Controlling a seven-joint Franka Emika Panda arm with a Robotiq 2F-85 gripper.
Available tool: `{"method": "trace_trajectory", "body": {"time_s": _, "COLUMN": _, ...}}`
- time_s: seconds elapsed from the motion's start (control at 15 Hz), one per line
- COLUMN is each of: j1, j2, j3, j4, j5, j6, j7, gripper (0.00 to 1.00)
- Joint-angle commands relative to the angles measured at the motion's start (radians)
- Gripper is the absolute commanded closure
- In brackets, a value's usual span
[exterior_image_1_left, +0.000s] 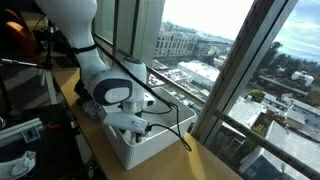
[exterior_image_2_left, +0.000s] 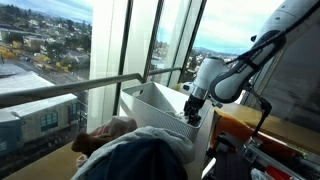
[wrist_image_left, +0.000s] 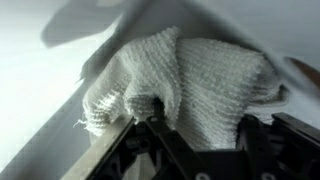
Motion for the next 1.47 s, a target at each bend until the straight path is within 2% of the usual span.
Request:
{"method": "trace_trajectory", "body": {"time_s": 0.0, "j1": -0.011, "j2": -0.037, "j3": 0.037, "j4": -0.001, "j5": -0.014, "j6": -0.008, "j7": 0.033, "gripper": 0.73}}
{"method": "trace_trajectory", "body": {"time_s": 0.27, "j1": -0.045, "j2": -0.156, "j3": 0.171, "j4": -0.020, "j5": 0.080, "j6": -0.063, "j7": 0.003, "gripper": 1.00}}
{"method": "trace_trajectory", "body": {"time_s": 0.4, "j1": -0.069, "j2": -0.235, "j3": 0.243, "j4": -0.011, "j5": 0.171, "j6": -0.105, "j7": -0.040, "gripper": 1.00}}
{"method": "trace_trajectory", "body": {"time_s": 0.53, "j1": -0.069, "j2": -0.304, "j3": 0.277, "j4": 0.028, "j5": 0.282, "j6": -0.156, "j7": -0.098, "gripper": 0.99}}
{"method": "trace_trajectory", "body": {"time_s": 0.67, "j1": -0.040, "j2": -0.369, "j3": 0.263, "j4": 0.082, "j5": 0.379, "j6": -0.215, "j7": -0.150, "gripper": 0.99}}
{"method": "trace_trajectory", "body": {"time_s": 0.87, "j1": 0.006, "j2": -0.446, "j3": 0.198, "j4": 0.193, "j5": 0.446, "j6": -0.322, "j7": -0.189, "gripper": 0.99}}
{"method": "trace_trajectory", "body": {"time_s": 1.2, "j1": 0.095, "j2": -0.556, "j3": 0.143, "j4": 0.374, "j5": 0.437, "j6": -0.470, "j7": -0.139, "gripper": 0.99}}
{"method": "trace_trajectory", "body": {"time_s": 1.4, "j1": 0.169, "j2": -0.616, "j3": 0.161, "j4": 0.391, "j5": 0.417, "j6": -0.493, "j7": -0.091, "gripper": 0.99}}
